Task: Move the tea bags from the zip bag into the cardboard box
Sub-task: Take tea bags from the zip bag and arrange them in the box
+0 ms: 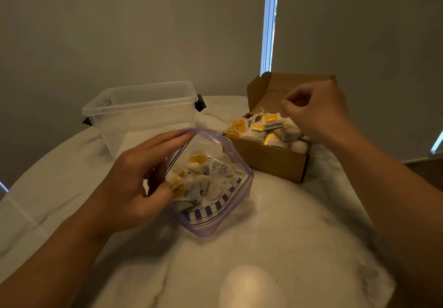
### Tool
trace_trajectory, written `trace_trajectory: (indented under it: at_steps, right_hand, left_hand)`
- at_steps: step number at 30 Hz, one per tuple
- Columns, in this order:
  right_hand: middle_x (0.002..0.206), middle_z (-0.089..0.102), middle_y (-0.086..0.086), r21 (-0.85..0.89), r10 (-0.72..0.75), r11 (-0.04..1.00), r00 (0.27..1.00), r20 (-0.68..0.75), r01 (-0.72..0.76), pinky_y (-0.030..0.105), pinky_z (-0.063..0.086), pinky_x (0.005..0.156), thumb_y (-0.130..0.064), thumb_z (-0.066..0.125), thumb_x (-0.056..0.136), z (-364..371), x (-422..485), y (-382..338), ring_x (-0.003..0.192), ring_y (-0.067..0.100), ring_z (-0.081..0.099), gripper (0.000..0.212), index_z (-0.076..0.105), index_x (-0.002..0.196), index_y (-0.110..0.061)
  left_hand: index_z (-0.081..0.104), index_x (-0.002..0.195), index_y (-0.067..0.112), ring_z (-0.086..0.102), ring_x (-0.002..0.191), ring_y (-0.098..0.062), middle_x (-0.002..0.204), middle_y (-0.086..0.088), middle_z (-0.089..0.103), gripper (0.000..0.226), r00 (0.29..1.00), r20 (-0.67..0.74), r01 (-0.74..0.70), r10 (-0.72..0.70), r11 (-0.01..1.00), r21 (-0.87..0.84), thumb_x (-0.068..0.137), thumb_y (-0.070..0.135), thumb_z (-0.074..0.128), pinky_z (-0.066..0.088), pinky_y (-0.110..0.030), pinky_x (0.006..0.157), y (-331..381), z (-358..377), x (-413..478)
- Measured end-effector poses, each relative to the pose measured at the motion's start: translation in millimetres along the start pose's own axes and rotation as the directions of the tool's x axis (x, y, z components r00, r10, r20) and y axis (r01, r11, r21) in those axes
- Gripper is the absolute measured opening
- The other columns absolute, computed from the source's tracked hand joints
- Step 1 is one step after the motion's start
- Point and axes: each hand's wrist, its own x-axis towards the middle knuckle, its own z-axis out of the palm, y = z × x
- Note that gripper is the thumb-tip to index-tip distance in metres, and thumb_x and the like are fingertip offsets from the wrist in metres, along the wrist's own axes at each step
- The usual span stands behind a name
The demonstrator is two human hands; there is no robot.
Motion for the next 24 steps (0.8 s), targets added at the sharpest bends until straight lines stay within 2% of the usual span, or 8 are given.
trace_trajectory:
  at_steps: [4, 6, 9, 11, 15, 16, 20, 24]
  right_hand:
    - [0.073, 0.070, -0.010, 0.290, -0.062, 0.956, 0.996, 0.065, 0.040, 0.021, 0.053, 0.058, -0.020, 0.073, 0.084, -11, -55, -31, 0.067, 0.006, 0.067, 0.005, 0.074, 0.080, -0.023]
    - [0.074, 0.071, -0.009, 0.361, -0.117, 0.931, 0.982, 0.147, 0.057, 0.018, 0.054, 0.059, -0.018, 0.074, 0.083, -12, -81, -46, 0.069, 0.008, 0.068, 0.003, 0.076, 0.085, -0.020]
    - [0.076, 0.071, -0.010, 0.421, -0.206, 0.905, 0.928, 0.310, 0.060, 0.019, 0.057, 0.065, -0.018, 0.074, 0.083, -6, -109, -65, 0.070, 0.004, 0.068, 0.008, 0.076, 0.089, -0.021]
    - [0.079, 0.072, -0.011, 0.384, -0.247, 0.920, 0.878, 0.410, 0.079, 0.020, 0.057, 0.067, -0.019, 0.073, 0.084, 5, -119, -74, 0.073, 0.001, 0.067, 0.011, 0.076, 0.093, -0.024]
    - [0.097, 0.073, -0.008, 0.186, -0.263, 0.963, 0.811, 0.522, 0.193, 0.022, 0.056, 0.081, -0.020, 0.064, 0.092, 37, -122, -86, 0.088, 0.004, 0.065, 0.019, 0.074, 0.106, -0.026]
    - [0.099, 0.072, -0.005, 0.162, -0.262, 0.965, 0.804, 0.533, 0.207, 0.026, 0.056, 0.082, -0.020, 0.061, 0.093, 45, -119, -88, 0.089, 0.008, 0.064, 0.020, 0.075, 0.106, -0.024]
    - [0.092, 0.067, 0.005, 0.047, -0.176, 0.983, 0.831, 0.528, 0.178, 0.034, 0.055, 0.078, -0.020, 0.060, 0.092, 72, -110, -92, 0.087, 0.020, 0.061, 0.016, 0.073, 0.100, -0.016]
    - [0.083, 0.063, 0.006, 0.021, -0.107, 0.994, 0.867, 0.486, 0.110, 0.035, 0.055, 0.069, -0.025, 0.066, 0.085, 87, -105, -93, 0.079, 0.021, 0.061, 0.014, 0.069, 0.091, -0.012]
  left_hand:
    - [0.047, 0.145, 0.014, 0.057, 0.119, -0.006, 0.148, 0.010, 0.048, 0.069, 1.000, -0.001, -0.005, 0.005, 1.000, 0.022, 0.076, 0.020, 0.050, 0.047, -0.007, 0.073, 1, 1, 1]
    - [0.047, 0.145, 0.014, 0.061, 0.106, -0.004, 0.149, 0.008, 0.047, 0.070, 1.000, 0.004, -0.003, 0.003, 0.999, 0.045, 0.076, 0.020, 0.050, 0.045, -0.005, 0.072, 3, 1, 2]
    - [0.046, 0.146, 0.016, 0.062, 0.069, -0.016, 0.150, 0.010, 0.046, 0.071, 0.999, 0.034, -0.001, -0.002, 0.996, 0.084, 0.076, 0.021, 0.050, 0.049, -0.019, 0.054, 7, 0, 2]
    - [0.046, 0.146, 0.015, 0.058, 0.058, -0.016, 0.151, 0.008, 0.045, 0.071, 0.998, 0.058, -0.029, 0.023, 0.994, 0.102, 0.076, 0.018, 0.051, 0.046, -0.021, 0.050, 9, 0, 3]
    - [0.047, 0.143, 0.003, 0.056, 0.080, 0.015, 0.149, -0.005, 0.047, 0.074, 0.993, 0.092, -0.093, 0.080, 0.984, 0.150, 0.070, -0.003, 0.058, 0.042, -0.008, 0.060, 14, 2, 5]
    - [0.047, 0.143, 0.002, 0.055, 0.082, 0.016, 0.149, -0.006, 0.047, 0.075, 0.991, 0.100, -0.099, 0.085, 0.983, 0.154, 0.069, -0.004, 0.058, 0.041, -0.006, 0.063, 14, 3, 5]
    - [0.047, 0.145, 0.010, 0.059, 0.060, -0.007, 0.152, 0.005, 0.044, 0.070, 0.992, 0.108, -0.081, 0.067, 0.987, 0.137, 0.075, 0.014, 0.051, 0.043, -0.014, 0.056, 15, 1, 4]
    - [0.048, 0.144, 0.008, 0.063, 0.076, -0.003, 0.151, 0.002, 0.046, 0.070, 0.992, 0.104, -0.084, 0.070, 0.987, 0.140, 0.074, 0.015, 0.049, 0.041, -0.009, 0.061, 16, -1, 5]
